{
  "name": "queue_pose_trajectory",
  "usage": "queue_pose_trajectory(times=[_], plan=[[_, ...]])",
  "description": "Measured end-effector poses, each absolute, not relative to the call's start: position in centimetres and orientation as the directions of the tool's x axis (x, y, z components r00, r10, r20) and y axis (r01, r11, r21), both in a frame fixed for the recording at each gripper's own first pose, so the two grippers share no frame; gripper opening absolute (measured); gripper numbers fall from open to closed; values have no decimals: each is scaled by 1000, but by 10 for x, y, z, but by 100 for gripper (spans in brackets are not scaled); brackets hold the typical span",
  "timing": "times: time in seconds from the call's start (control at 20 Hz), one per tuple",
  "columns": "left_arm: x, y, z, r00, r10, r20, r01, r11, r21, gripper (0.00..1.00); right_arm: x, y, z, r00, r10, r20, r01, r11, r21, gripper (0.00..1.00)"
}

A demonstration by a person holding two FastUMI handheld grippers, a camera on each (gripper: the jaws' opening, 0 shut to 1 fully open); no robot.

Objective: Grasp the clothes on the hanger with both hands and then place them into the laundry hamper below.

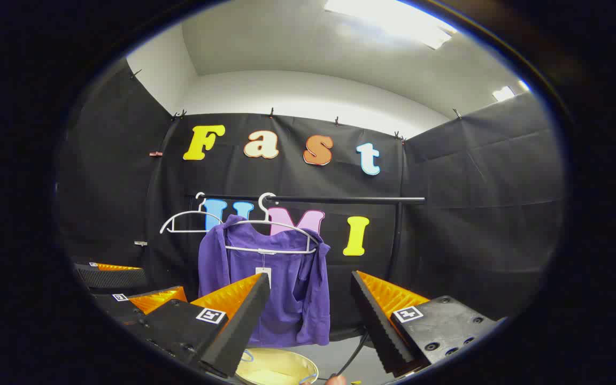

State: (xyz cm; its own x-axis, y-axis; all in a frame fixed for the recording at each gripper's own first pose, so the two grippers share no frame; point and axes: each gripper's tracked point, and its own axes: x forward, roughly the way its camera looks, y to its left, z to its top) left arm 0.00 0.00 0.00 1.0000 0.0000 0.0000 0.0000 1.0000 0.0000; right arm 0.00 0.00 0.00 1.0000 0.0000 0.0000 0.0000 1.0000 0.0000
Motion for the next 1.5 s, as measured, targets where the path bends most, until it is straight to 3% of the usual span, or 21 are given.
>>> queue_pose_trajectory(times=[0.05, 1.1, 1.5], plan=[[-1, 0, 1, 1000, 0, 1, 0, 1000, -2, 95, -1, 1, 1, 1000, 3, 0, -3, 1000, -3, 97], [-5, -9, 2, 1000, -11, 7, 11, 1000, 19, 95, -7, -10, 7, 1000, -15, 3, 15, 1000, 6, 97], [50, 2, 5, 999, 45, 11, -45, 998, 34, 94, 54, -24, -8, 1000, 7, -15, -6, 1000, 26, 96]])
